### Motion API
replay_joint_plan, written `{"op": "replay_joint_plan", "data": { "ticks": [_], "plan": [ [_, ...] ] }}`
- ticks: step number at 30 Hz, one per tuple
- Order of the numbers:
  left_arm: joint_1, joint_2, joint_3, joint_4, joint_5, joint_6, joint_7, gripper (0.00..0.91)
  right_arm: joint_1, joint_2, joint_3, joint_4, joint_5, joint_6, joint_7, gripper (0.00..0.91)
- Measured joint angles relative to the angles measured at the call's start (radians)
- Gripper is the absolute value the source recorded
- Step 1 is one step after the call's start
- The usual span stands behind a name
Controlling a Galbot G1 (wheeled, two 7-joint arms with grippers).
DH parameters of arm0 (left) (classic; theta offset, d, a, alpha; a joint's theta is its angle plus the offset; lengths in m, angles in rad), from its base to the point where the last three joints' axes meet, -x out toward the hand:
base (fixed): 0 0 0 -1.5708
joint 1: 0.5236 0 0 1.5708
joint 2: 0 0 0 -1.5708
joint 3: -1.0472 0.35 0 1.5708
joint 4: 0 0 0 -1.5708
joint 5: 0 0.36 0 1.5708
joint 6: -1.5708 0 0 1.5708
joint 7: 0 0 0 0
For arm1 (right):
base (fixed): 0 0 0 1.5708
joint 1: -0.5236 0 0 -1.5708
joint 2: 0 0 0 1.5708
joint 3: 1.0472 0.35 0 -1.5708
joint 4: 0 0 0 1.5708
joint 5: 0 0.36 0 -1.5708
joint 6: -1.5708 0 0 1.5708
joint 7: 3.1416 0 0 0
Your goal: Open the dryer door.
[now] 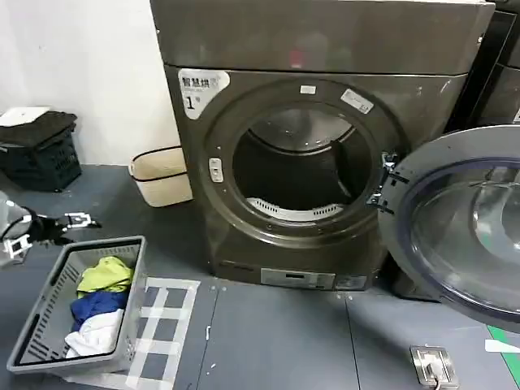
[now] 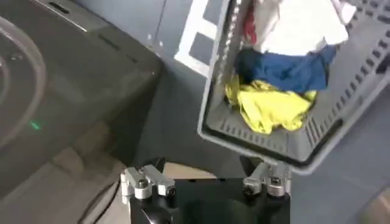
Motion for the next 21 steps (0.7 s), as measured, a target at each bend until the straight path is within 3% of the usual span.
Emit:
{"op": "replay_joint_plan", "data": {
  "ticks": [7,14,21],
  "plan": [
    [-0.063,-0.066,0.060,0.029,0.029,0.000,-0.003,0.907,-0.004,0.015,0.000,0.000,-0.001,0.002,0.000,0.907],
    [-0.215,-0.146,0.203,0.086,0.129,0.001,0.011,0.907,0.000,0.024,0.001,-0.004,-0.003,0.002,-0.001,0.907],
    [-0.409,-0.159,0.386,0.116,0.035,0.001,0.097,0.907,0.002,0.021,0.006,-0.018,-0.003,0.005,-0.005,0.907]
  ]
}}
